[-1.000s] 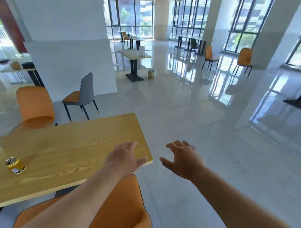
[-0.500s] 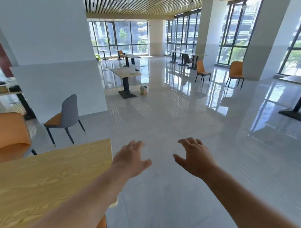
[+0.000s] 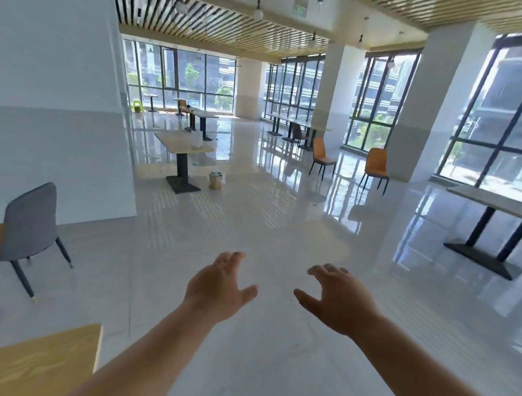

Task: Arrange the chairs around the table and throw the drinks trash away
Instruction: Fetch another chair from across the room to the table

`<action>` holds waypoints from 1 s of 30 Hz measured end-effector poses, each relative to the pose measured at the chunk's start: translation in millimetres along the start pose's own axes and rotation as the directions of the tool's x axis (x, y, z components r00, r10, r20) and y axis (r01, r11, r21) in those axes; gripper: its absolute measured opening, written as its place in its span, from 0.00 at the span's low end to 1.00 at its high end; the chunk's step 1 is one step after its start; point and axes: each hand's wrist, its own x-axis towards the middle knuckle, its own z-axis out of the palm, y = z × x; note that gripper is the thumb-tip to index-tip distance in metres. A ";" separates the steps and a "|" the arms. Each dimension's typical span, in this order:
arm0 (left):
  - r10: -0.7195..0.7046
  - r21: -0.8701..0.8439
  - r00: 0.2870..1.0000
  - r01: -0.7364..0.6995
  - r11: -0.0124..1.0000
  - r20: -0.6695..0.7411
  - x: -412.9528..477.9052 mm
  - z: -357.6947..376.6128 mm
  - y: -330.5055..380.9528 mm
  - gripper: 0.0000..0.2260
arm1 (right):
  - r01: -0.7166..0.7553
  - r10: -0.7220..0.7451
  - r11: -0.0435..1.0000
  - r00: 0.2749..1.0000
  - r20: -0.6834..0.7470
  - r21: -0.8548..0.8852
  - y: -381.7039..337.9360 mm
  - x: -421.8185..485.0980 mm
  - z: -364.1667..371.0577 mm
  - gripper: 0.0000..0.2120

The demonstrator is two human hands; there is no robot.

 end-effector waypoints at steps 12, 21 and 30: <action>0.088 0.033 0.950 -0.082 0.996 -0.300 278.6 -50.8 -35.7 0.32 | 0.245 -0.159 0.941 0.930 -0.331 0.235 33.1 303.3 -17.4 0.31; -0.308 0.037 0.928 0.322 0.946 -0.208 379.8 -47.1 -203.7 0.31 | 0.473 -0.478 0.764 0.872 -0.108 0.439 -52.8 561.9 116.7 0.29; -0.562 -0.066 0.675 0.610 0.789 -0.478 414.0 -100.3 -398.2 0.30 | 0.743 -0.768 0.455 0.607 -0.206 0.492 -294.2 727.5 197.4 0.30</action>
